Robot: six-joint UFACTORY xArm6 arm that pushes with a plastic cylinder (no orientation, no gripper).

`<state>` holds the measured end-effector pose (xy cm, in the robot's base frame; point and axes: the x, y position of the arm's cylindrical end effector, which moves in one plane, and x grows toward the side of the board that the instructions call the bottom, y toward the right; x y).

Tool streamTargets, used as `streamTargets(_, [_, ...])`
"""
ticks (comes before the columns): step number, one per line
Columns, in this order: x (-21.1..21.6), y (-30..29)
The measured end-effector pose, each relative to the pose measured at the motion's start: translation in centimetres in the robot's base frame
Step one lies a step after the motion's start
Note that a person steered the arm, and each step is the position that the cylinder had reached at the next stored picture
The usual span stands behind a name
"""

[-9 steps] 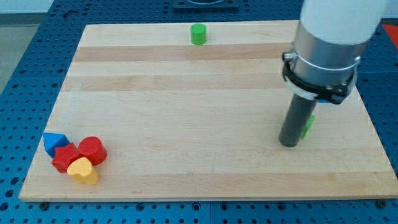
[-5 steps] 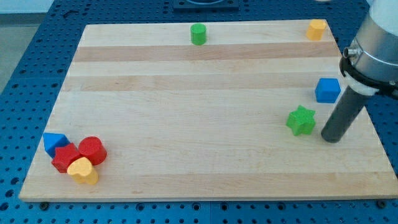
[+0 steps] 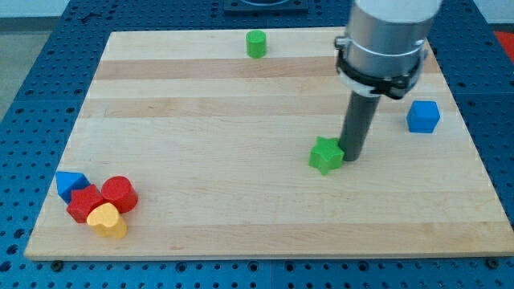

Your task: Push the green star towards center left

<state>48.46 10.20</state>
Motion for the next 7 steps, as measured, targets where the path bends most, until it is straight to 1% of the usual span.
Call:
streamTargets(2, [0.1,-4.2])
streamTargets(3, [0.2,-5.2])
streamTargets(5, [0.9,-4.5])
streamTargets(7, [3.4,-4.2])
